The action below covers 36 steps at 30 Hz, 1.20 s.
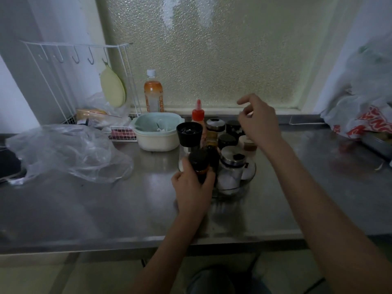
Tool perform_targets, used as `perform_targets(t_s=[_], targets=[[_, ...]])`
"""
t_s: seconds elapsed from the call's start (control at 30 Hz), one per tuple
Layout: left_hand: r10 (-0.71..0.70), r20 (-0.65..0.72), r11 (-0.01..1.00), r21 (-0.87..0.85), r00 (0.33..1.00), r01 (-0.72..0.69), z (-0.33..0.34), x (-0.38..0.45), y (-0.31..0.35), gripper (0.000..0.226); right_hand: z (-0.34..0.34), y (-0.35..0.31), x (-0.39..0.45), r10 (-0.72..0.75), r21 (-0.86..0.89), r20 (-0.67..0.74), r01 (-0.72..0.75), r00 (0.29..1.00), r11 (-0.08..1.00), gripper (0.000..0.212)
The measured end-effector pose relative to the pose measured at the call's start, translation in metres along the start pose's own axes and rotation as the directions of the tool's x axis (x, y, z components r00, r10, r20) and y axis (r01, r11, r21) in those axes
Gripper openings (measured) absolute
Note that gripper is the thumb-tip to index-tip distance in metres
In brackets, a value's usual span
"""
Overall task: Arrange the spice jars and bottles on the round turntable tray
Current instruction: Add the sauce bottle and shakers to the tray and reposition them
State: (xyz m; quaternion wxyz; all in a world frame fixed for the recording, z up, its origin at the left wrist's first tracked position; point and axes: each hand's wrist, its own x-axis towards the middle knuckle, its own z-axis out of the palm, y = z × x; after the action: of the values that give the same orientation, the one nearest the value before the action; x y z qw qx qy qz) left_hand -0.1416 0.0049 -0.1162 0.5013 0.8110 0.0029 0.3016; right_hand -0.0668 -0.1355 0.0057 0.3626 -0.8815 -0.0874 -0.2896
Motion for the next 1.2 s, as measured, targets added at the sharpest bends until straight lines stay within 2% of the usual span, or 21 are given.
perform_targets(t_s=[0.07, 0.13, 0.23, 0.33, 0.37, 0.47, 0.63, 0.7, 0.8, 0.87, 0.93, 1.03, 1.1, 1.2], targets=[[0.029, -0.009, 1.0, -0.009, 1.0, -0.029, 0.0, 0.002, 0.003, 0.029, 0.009, 0.011, 0.024, 0.033, -0.083, 0.226, -0.015, 0.974, 0.996, 0.033], [0.004, -0.019, 0.998, -0.067, 1.0, -0.006, -0.003, 0.002, 0.004, 0.03, 0.025, 0.014, 0.04, 0.016, -0.214, 0.394, 0.075, 0.919, 0.974, 0.043], [-0.039, -0.074, 0.986, -0.163, 0.997, 0.027, -0.004, 0.002, -0.001, 0.029, 0.047, 0.011, 0.062, 0.068, -0.308, 0.556, 0.129, 0.829, 0.942, 0.05], [-0.058, -0.135, 0.971, -0.237, 0.989, 0.025, -0.005, 0.001, -0.003, 0.028, 0.058, 0.013, 0.075, 0.172, -0.384, 0.727, 0.186, 0.665, 0.904, 0.065], [-0.053, -0.148, 0.969, -0.247, 0.988, 0.015, -0.005, 0.001, -0.003, 0.028, 0.059, 0.015, 0.076, 0.172, -0.386, 0.745, 0.206, 0.645, 0.899, 0.066], [-0.025, -0.15, 0.964, -0.267, 0.988, -0.016, -0.004, 0.0, -0.004, 0.028, 0.064, 0.02, 0.074, 0.067, -0.305, 0.701, 0.214, 0.71, 0.928, 0.058], [-0.054, -0.281, 0.922, -0.382, 0.958, -0.06, -0.006, -0.001, 0.003, 0.029, 0.058, 0.022, 0.066, -0.042, -0.145, 0.564, 0.148, 0.824, 0.978, 0.058], [-0.068, -0.317, 0.916, -0.395, 0.946, -0.067, -0.008, -0.002, 0.001, 0.027, 0.046, 0.014, 0.065, -0.1, -0.053, 0.457, 0.139, 0.884, 0.989, 0.057], [-0.043, -0.281, 0.916, -0.393, 0.959, -0.074, -0.009, -0.003, -0.001, 0.032, 0.02, -0.008, 0.062, -0.189, 0.068, 0.239, 0.178, 0.952, 0.982, 0.057], [0.001, -0.259, 0.931, -0.354, 0.966, -0.095, -0.01, -0.003, -0.001, 0.043, 0.002, -0.026, 0.056, -0.243, 0.105, 0.089, 0.233, 0.966, 0.967, 0.055], [0.031, -0.245, 0.94, -0.323, 0.969, -0.112, -0.01, -0.003, 0.0, 0.045, -0.016, -0.042, 0.044, -0.286, 0.134, -0.008, 0.284, 0.958, 0.949, 0.053], [-0.004, -0.302, 0.939, -0.329, 0.953, -0.101, -0.011, -0.004, 0.002, 0.033, -0.035, -0.061, 0.016, -0.3, 0.18, 0.01, 0.293, 0.954, 0.939, 0.052], [-0.068, -0.346, 0.92, -0.385, 0.936, -0.075, -0.011, -0.004, 0.0, 0.026, -0.038, -0.064, -0.008, -0.293, 0.193, 0.096, 0.271, 0.951, 0.943, 0.052], [-0.091, -0.37, 0.905, -0.417, 0.925, -0.078, -0.012, -0.004, -0.003, 0.032, -0.03, -0.059, -0.042, -0.251, 0.13, 0.24, 0.225, 0.938, 0.966, 0.057]])
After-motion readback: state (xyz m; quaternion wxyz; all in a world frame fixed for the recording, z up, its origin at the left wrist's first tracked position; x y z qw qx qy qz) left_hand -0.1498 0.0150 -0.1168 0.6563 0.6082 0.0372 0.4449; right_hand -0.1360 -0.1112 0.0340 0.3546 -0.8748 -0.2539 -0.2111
